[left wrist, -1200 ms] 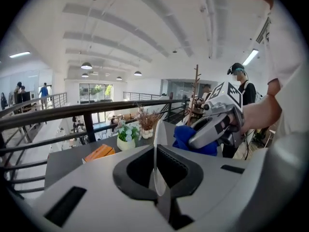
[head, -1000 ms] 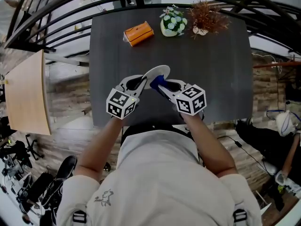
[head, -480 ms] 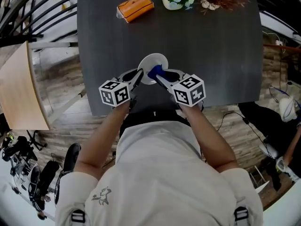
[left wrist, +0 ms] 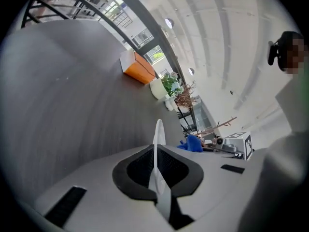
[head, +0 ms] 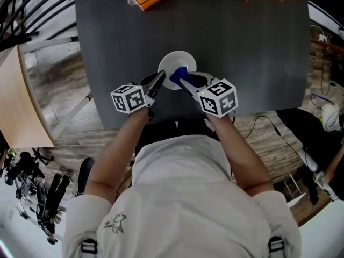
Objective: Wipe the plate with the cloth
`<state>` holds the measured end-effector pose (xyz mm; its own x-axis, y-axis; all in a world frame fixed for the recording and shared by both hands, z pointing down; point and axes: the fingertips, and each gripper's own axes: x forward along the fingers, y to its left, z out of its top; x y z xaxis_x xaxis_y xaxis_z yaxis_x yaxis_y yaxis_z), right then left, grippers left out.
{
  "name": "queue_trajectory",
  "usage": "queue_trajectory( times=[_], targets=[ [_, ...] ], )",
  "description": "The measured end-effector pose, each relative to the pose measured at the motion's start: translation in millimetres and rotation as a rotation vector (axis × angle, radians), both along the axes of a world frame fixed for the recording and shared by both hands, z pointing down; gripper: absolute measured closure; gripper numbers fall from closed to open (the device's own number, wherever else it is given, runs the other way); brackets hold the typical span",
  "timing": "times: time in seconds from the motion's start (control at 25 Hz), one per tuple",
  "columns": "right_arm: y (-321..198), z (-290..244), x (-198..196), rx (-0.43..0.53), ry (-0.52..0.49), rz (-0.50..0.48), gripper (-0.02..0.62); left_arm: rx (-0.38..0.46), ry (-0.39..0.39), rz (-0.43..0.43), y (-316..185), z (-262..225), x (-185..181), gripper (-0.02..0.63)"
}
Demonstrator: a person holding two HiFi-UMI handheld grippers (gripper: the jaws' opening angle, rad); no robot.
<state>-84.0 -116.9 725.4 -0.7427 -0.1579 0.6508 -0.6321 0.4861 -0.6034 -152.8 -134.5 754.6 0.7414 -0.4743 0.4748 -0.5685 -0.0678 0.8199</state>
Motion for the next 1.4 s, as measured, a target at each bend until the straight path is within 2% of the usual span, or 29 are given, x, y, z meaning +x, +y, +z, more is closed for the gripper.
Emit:
queue_trajectory(
  times=[0.08,0.32,0.72,1.08,1.32,1.4],
  targets=[
    [1.6,8.9,2.1,-0.011,0.005,0.003,0.525,-0.017,0.015,-0.005,1.8,8.4,3.4,0.588],
    [-0.6,16.7,-1.4,-0.028,0.017,0.020,0.525,-0.059,-0.018,-0.013,3.9,26.6,-1.9,0.586],
    [7.3,1.2,-3.6,0.016,0.052,-0.014,0.525,-0.082,-0.165,-0.009,-1.3,39.9,-5.1,0.583],
    [18.6,-26.1,5.6,0.048,0.032,-0.030,0.525,-0.088,-0.375,0.044,-3.6,53.2,-6.0,0.540],
    [27.1,-45.1,18.8,0.080,0.024,-0.060,0.525,-0.097,-0.440,0.030,0.0,61.4,-2.3,0.531],
    [28.5,-50.8,25.8,0.091,0.019,-0.065,0.525,-0.083,-0.492,0.030,-2.0,62.0,-1.7,0.524]
  ],
)
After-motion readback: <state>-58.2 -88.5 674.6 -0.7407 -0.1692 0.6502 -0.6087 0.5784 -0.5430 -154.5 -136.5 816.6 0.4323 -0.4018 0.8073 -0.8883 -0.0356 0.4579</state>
